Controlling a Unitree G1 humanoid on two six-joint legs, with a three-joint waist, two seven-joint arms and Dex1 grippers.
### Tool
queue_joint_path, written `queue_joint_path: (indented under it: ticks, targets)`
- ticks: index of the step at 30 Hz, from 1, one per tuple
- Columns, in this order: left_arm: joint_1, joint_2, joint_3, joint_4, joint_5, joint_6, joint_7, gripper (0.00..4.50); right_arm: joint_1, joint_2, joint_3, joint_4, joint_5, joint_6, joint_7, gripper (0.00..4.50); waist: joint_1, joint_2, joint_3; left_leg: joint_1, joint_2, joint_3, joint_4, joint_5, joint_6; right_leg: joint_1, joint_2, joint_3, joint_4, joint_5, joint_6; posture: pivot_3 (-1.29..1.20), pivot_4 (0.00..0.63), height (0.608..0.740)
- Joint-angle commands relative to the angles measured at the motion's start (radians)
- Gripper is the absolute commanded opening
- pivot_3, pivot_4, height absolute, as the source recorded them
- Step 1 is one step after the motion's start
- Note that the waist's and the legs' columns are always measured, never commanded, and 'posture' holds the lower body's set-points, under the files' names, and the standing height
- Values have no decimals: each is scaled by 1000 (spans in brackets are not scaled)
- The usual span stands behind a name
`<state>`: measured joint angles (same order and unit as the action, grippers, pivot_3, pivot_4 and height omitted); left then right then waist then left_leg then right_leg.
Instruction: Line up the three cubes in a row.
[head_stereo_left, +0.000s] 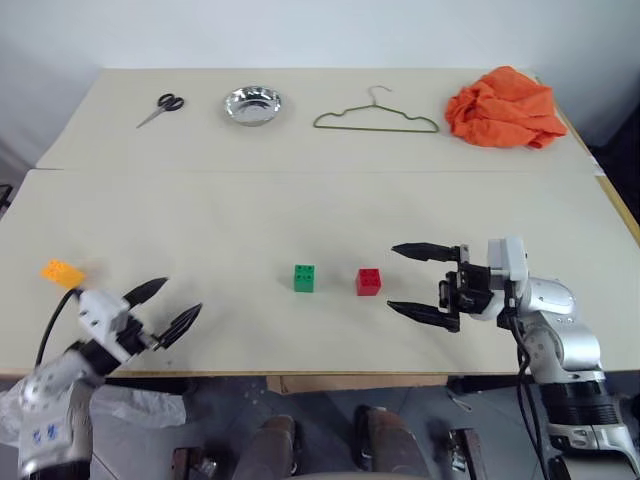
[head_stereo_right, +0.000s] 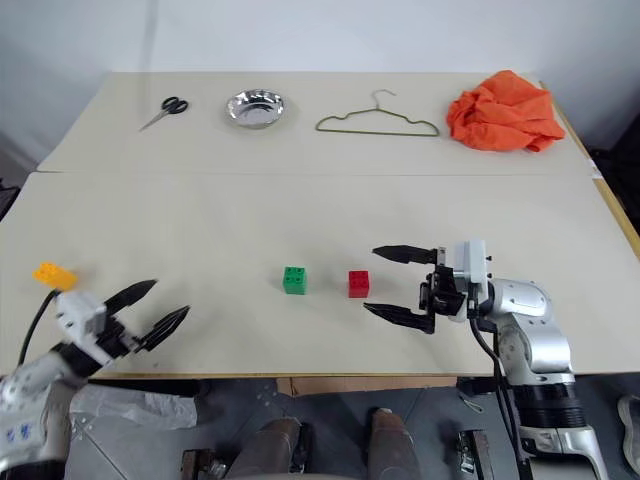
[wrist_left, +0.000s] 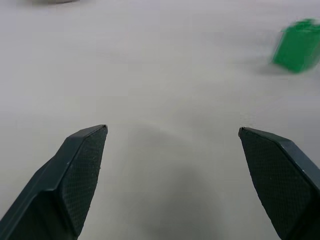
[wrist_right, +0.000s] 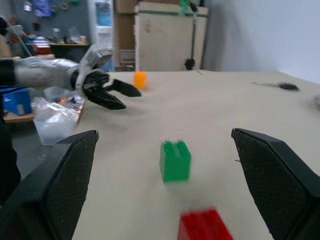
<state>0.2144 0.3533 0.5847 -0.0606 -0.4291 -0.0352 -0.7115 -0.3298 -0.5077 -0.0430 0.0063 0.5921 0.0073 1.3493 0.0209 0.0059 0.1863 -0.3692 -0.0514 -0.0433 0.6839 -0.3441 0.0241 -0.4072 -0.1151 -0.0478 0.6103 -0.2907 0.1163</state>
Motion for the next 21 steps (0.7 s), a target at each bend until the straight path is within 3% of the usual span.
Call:
queue_joint_path:
  ticks: [1,5,12,16,21]
  targets:
    - [77,-109,149,-132,-69,-36,223,4466,-16,22,7,30,-24,-75,29,4500,9,-3,-1,0,0,-1,0,0,0,0,0,0,0,0,0,0,150,740]
    - [140,-244,264,-144,-121,-66,413,4466,-56,57,24,89,-68,-206,68,4500,5,-3,-1,0,-1,0,0,0,0,0,0,0,0,0,0,0,150,740]
    - [102,-313,282,-94,-129,-107,579,4466,-75,73,43,128,-74,-231,80,4500,7,-5,-2,0,0,1,0,0,0,-1,1,0,0,0,0,0,150,740]
    - [34,-311,218,-145,-82,-44,708,4466,-69,75,45,121,-69,-216,71,4500,6,-6,-3,0,0,0,0,0,0,-1,1,0,0,0,0,0,150,740]
    - [-148,-224,161,-181,-10,124,932,4466,-60,74,54,104,-61,-183,71,4500,5,-7,-4,0,0,0,0,0,-1,-1,2,0,2,0,0,0,150,740]
